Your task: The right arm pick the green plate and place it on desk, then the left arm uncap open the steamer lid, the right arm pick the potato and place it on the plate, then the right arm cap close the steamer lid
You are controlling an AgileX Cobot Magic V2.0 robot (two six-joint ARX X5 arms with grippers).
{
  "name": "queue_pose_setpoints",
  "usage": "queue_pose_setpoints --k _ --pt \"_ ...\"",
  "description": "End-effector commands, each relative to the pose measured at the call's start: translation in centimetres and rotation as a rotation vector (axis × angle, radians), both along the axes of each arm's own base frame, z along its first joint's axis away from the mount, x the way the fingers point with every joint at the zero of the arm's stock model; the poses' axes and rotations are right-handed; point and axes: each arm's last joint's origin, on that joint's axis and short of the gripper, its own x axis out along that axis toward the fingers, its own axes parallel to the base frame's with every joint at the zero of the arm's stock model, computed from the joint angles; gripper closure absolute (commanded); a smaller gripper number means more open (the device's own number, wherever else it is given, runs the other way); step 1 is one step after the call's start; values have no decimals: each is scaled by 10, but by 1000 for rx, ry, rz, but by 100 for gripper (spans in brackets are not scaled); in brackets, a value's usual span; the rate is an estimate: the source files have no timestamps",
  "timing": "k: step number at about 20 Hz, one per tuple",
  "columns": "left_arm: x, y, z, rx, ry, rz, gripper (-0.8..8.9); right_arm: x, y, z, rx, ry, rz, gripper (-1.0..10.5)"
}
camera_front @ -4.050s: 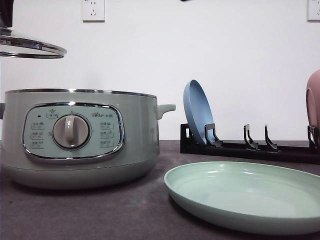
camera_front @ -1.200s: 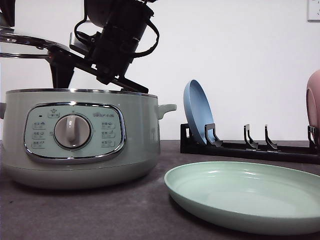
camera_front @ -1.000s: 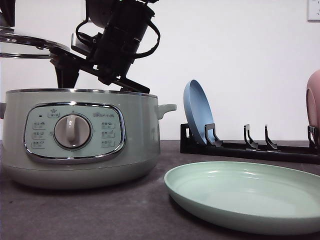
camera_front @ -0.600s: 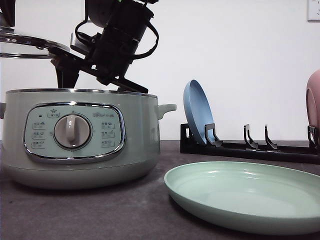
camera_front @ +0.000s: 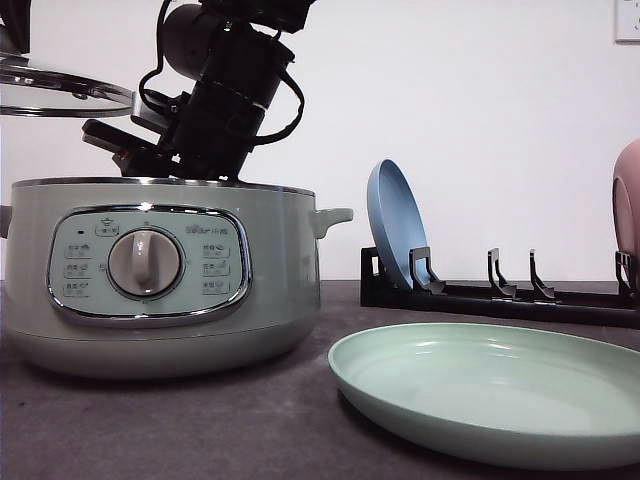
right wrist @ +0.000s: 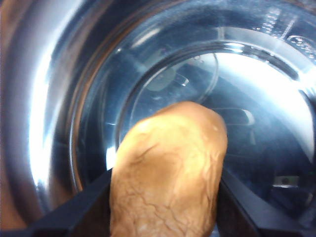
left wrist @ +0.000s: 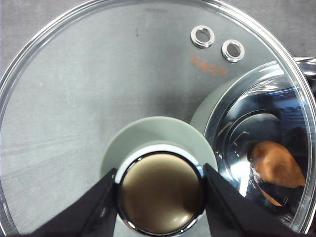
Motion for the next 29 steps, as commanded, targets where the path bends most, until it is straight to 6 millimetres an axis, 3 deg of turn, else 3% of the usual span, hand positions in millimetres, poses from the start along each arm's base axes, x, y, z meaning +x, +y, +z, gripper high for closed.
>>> queue_pose_setpoints --k 1,6,11,13,16,18,21,25,29 --pt "-6 0 17 1 -78 -13 804 -1 -3 24 44 -54 9 887" --pt "-6 0 17 1 -78 -13 804 -13 -33 92 120 -172 25 888" --pt "-6 0 17 -15 -80 -23 804 -49 -86 166 99 -321 29 888" --pt "-6 -2 17 -25 -82 -32 804 -63 -110 187 72 -348 17 888" --pt "-6 -5 17 -25 -82 -44 804 -79 -142 203 36 -343 0 888" --pt "-6 -9 17 -35 -82 -61 804 -88 -162 204 26 -346 -18 888" --pt "-7 -16 17 -39 -81 -89 804 -103 -189 186 5 -329 -53 888" --pt "-8 -28 17 -41 -81 -129 804 -123 -212 140 -4 -312 -77 888" --pt "-10 -40 17 -42 -80 -171 804 -130 -218 82 -53 -239 -76 888"
